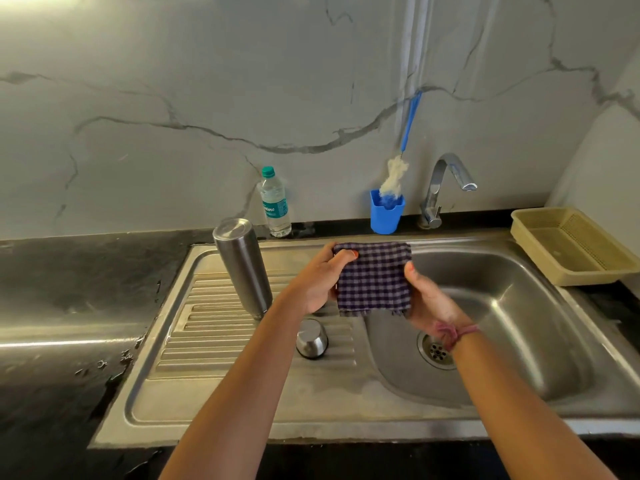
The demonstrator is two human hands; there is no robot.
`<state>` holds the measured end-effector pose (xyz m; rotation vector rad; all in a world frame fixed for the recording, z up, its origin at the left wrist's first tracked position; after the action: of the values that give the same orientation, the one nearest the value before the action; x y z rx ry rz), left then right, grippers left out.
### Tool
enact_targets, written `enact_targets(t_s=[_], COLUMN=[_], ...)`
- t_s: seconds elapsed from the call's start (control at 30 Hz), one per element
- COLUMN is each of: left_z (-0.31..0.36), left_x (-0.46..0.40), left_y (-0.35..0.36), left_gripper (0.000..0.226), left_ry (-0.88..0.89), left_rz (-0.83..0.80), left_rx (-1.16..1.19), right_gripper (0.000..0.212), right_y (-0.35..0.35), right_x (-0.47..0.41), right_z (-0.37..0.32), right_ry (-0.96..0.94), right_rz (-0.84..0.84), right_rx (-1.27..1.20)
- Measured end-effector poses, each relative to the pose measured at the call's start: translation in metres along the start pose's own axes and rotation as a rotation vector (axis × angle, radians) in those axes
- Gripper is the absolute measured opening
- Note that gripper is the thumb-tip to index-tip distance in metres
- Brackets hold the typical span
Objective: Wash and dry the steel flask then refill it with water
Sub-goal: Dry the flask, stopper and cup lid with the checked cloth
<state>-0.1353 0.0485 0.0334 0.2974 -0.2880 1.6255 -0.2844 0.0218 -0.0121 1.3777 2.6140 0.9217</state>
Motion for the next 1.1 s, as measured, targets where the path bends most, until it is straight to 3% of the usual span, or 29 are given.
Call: enact_targets(t_s=[0.1,0.2,0.3,0.43,0.57,0.7,0.9,1.0,1.1], left_z=[-0.009,-0.017,-0.018,0.016,0.068,0.101,0.079,0.043,0.007], left_x=[0.0,-0.002,0.0,0.016,0.047,0.063,0.054,0.05,0.044], left_y=[-0.005,-0.009,-0.014,-0.028,-0.056,-0.096,-0.171,-0.187,-0.186], left_gripper=[0.027,0.026,0.036,0.057,0.054,0.054,0.1,0.127,0.14], left_ry=[-0.032,-0.037,-0.013,0.204,0.508,0.559,0.321,0.196,0.123], left_rz=[0.015,0.016,0.044,0.153,0.333,0.508,0.636,0.639,0.599], left_rx=[-0.007,-0.035,-0.196,-0.607,-0.868,-1.032,-0.824,-0.679,-0.51], right_gripper=[0.084,0.047,0.036,0.034,0.025,0.026,0.028,0.033,0.037], right_y=[0.009,0.003,0.003,0.006,0.007,0.007,0.011,0.013,0.01], right_x=[-0.002,-0.004,-0.003,-0.002,-0.002,-0.006,-0.008,-0.007,-0.005], right_z=[0.014,0.022,0.026,0.023,0.02,0.019,0.022,0.026,0.033], right_ry=[0.061,0.088,0.071,0.005,-0.034,-0.049,-0.044,-0.043,-0.036], right_rz=[0.04,0.191,0.247,0.24,0.268,0.298,0.29,0.292,0.329], right_rx=[0.003,0.013,0.008,-0.095,-0.168,-0.217,-0.23,-0.243,-0.321])
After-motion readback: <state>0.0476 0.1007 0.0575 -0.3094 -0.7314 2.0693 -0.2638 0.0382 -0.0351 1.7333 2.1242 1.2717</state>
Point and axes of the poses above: each hand's wrist, its own x-axis away from the middle knuckle, its own y-axis out of the palm, z = x × y, the point moved 8 cm from there along -x, towards the middle knuckle, and after that the axes turned 4 degrees about -x, right-handed, at the moved point
